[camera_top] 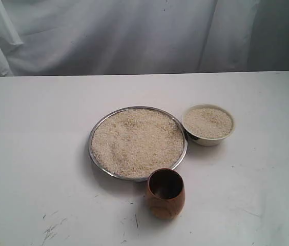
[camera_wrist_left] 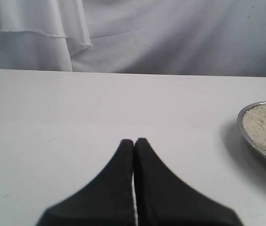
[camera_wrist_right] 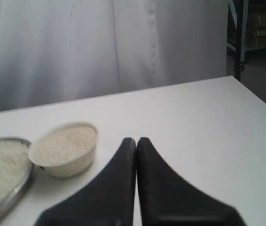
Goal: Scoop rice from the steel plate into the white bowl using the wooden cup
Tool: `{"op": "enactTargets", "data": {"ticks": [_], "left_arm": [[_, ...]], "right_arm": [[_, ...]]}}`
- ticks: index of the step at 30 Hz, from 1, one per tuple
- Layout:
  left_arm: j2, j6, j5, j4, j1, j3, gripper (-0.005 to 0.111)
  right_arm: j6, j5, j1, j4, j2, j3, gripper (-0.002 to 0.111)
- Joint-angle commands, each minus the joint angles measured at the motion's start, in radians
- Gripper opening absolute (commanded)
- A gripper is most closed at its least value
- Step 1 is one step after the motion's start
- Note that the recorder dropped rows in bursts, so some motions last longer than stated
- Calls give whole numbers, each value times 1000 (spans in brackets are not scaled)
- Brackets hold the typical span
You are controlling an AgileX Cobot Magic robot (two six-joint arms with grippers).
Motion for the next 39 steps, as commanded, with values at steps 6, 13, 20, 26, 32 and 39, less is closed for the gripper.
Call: {"op": "enactTargets", "data": {"ticks": [6,13,20,26,32,39], "left_arm": [[-5,-3,-6,-1,-2,5,0],[-5,-3,-6,-1,-2,5,0],[-5,-3,-6,-1,-2,5,0],[-5,-3,-6,-1,-2,5,0],[-5,-3,-6,-1,-2,5,0],[-5,-3,-6,-1,-2,5,0]], "right_arm": [[-9,-278,4,109,-6,4,0],[-9,-383,4,107,-6,4,0],[71,-586,4,105,-6,3,0],[71,-581,4,61,9,-134,0],[77,-531,9,-34,178,-333,0],[185,-672,86,-219,447,-456,0]]}}
